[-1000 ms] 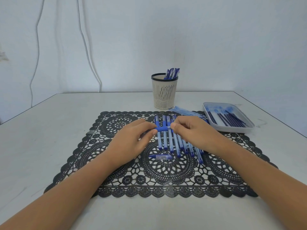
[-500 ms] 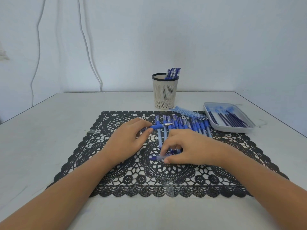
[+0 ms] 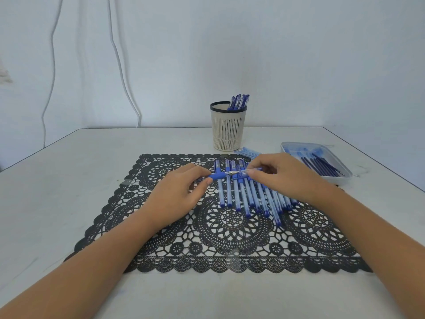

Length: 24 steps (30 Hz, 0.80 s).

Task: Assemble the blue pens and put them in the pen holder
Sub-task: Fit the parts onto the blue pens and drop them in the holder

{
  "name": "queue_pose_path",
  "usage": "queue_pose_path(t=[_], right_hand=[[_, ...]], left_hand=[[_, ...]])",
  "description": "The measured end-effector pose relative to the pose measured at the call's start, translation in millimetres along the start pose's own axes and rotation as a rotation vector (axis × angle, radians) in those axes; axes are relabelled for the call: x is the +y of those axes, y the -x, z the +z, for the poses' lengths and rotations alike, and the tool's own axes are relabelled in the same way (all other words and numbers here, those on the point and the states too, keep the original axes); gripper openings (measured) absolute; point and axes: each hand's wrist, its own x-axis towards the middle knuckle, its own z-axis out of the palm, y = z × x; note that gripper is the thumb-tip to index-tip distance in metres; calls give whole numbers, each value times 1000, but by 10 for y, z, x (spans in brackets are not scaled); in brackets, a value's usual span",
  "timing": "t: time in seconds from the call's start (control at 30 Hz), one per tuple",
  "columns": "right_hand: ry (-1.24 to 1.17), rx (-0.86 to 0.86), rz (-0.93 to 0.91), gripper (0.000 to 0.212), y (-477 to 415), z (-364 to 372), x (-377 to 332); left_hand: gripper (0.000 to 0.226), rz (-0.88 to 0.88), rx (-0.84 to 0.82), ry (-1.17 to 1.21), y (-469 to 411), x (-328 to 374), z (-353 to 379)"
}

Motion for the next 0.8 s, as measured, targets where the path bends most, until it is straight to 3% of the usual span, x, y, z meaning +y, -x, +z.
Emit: queue_pose_path(t=[0.27, 0.5, 0.8], right_hand=[[-16, -11, -65, 9, -32, 136, 8], [-66, 46, -89, 12, -48, 147, 20], [-5, 71, -158, 12, -53, 129, -18]], left_hand=[[42, 30, -17, -2, 15, 75, 14], [20, -49, -55, 110, -1, 159, -9], [14, -142, -188, 245, -62, 192, -83]])
